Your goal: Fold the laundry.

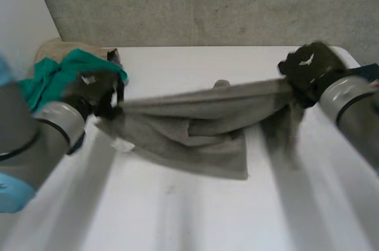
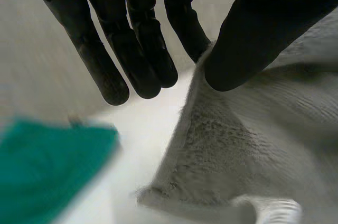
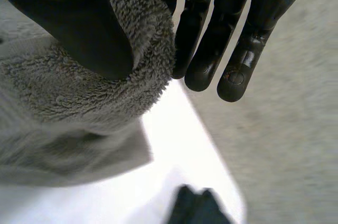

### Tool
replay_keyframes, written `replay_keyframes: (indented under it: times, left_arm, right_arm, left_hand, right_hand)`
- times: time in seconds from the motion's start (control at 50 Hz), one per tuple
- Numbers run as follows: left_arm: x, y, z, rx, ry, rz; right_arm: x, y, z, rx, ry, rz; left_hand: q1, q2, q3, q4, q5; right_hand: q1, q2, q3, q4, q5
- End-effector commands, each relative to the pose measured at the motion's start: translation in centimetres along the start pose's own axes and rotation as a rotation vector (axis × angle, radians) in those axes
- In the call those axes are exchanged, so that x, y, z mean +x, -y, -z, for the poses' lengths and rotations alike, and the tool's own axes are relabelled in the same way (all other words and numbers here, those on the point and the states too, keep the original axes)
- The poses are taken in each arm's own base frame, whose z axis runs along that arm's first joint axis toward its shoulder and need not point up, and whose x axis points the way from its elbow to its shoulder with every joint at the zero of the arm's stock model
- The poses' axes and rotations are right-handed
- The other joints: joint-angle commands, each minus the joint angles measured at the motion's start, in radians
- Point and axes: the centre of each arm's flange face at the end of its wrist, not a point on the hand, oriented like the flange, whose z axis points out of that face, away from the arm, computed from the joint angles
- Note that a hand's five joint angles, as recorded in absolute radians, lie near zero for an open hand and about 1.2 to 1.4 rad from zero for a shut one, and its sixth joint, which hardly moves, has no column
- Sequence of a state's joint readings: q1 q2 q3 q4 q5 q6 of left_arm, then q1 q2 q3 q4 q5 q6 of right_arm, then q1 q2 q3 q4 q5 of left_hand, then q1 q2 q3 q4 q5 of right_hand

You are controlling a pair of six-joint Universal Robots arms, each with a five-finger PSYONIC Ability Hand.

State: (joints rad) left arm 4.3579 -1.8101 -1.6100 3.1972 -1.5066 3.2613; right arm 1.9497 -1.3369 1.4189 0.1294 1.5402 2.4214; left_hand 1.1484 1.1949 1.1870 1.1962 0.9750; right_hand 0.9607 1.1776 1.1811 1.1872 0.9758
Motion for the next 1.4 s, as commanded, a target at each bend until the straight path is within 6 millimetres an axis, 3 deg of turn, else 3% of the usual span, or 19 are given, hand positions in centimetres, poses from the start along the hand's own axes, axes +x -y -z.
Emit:
replay_keyframes:
  times: [0.02,0.08,0.14,0.16,0.24,0.34,0.4,0.46,0.54,0.6,0.66,0.78,0.86,0.98,1.06,1.16,1.22,1.26,1.4]
  left_arm:
    - [-0.5,8.1,5.0,0.33,0.045,-0.09]
    - [-0.3,7.6,4.5,0.315,0.052,-0.173]
    - [0.6,5.4,2.7,0.241,0.031,-0.259]
    - [1.4,3.9,1.5,0.193,0.005,-0.295]
    - [2.3,1.4,-2.1,0.122,-0.007,-0.351]
    - [1.8,1.2,-7.5,0.157,0.088,-0.392]
    - [1.4,4.8,-10.4,0.322,0.182,-0.433]
    - [1.2,11.1,-10.9,0.616,0.286,-0.468]
    - [0.6,17.1,-9.1,0.942,0.39,-0.444]
    - [0.7,19.2,-6.6,1.03,0.411,-0.433]
    - [0.9,18.0,-6.2,0.972,0.386,-0.444]
    - [1.5,10.5,-6.5,0.704,0.283,-0.468]
    - [1.6,6.0,-5.6,0.555,0.233,-0.477]
    - [2.2,-1.0,-4.2,0.345,0.15,-0.478]
    - [3.0,-3.3,-3.9,0.285,0.102,-0.484]
    - [3.2,-4.4,-4.2,0.259,0.081,-0.486]
    - [3.1,-4.0,-4.4,0.27,0.087,-0.488]
    - [3.1,-3.8,-4.4,0.274,0.09,-0.487]
    - [2.6,-2.5,-3.7,0.284,0.101,-0.471]
  right_arm:
    - [3.7,3.2,2.7,0.049,-0.08,0.214]
    - [3.5,2.7,2.5,0.015,-0.054,0.263]
    - [2.6,1.9,1.7,-0.016,-0.021,0.298]
    - [2.2,1.3,1.2,-0.03,-0.003,0.302]
    - [0.0,-1.1,-1.6,-0.092,0.076,0.312]
    - [0.0,-1.5,-5.8,-0.039,0.009,0.316]
    - [1.3,-0.2,-9.0,0.09,-0.146,0.325]
    - [5.0,3.9,-11.4,0.35,-0.447,0.335]
    - [7.5,7.5,-11.4,0.592,-0.658,0.357]
    - [7.5,8.6,-11.1,0.683,-0.642,0.391]
    - [6.6,8.0,-10.9,0.651,-0.559,0.396]
    - [4.2,5.4,-9.7,0.539,-0.301,0.4]
    - [2.0,1.5,-8.3,0.419,-0.033,0.382]
    - [-1.4,-2.4,-7.0,0.304,0.219,0.34]
    - [-4.4,-5.5,-6.8,0.218,0.335,0.395]
    - [-6.1,-7.5,-6.6,0.173,0.396,0.464]
    - [-6.2,-7.7,-6.6,0.133,0.393,0.377]
    - [-5.9,-7.7,-6.6,0.098,0.388,0.233]
    - [-4.2,-7.1,-5.8,0.06,0.329,-0.216]
  left_hand:
    - [0.248,0.201,0.209,0.2,0.247]
    - [0.248,0.201,0.209,0.2,0.247]
    - [0.248,0.201,0.209,0.2,0.247]
    - [0.248,0.201,0.209,0.2,0.247]
    - [0.248,0.201,0.209,0.2,0.247]
    - [0.248,0.201,0.209,0.2,0.247]
    - [0.248,0.201,0.209,0.2,0.247]
    - [0.248,0.201,0.209,0.2,0.247]
    - [0.248,0.201,0.209,0.2,0.247]
    - [0.248,0.201,0.209,0.2,0.247]
    - [0.248,0.201,0.209,0.2,0.247]
    - [0.248,0.201,0.209,0.2,0.247]
    - [0.248,0.201,0.209,0.2,0.247]
    - [0.248,0.201,0.209,0.2,0.247]
    - [0.248,0.201,0.209,0.2,0.247]
    - [0.248,0.201,0.209,0.2,0.247]
    - [0.248,0.201,0.209,0.2,0.247]
    - [0.248,0.201,0.209,0.2,0.247]
    - [0.248,0.201,0.209,0.2,0.247]
  right_hand:
    - [0.436,0.219,0.215,0.209,0.246]
    - [0.436,0.219,0.215,0.209,0.246]
    - [0.436,0.219,0.215,0.209,0.246]
    - [0.436,0.219,0.215,0.209,0.246]
    - [0.436,0.219,0.215,0.209,0.246]
    - [0.436,0.219,0.215,0.209,0.246]
    - [0.436,0.219,0.215,0.209,0.246]
    - [0.436,0.219,0.215,0.209,0.246]
    - [0.436,0.219,0.215,0.209,0.246]
    - [0.436,0.219,0.215,0.209,0.246]
    - [0.436,0.219,0.215,0.209,0.246]
    - [0.436,0.219,0.215,0.209,0.246]
    - [0.436,0.219,0.215,0.209,0.246]
    - [0.436,0.219,0.215,0.209,0.246]
    - [0.436,0.219,0.215,0.209,0.246]
    - [0.428,0.211,0.207,0.201,0.238]
    - [-0.21,-0.427,-0.43,-0.436,-0.399]
    - [-0.583,-0.8,-0.804,-0.81,-0.773]
    - [-0.786,-1.003,-1.007,-1.013,-0.976]
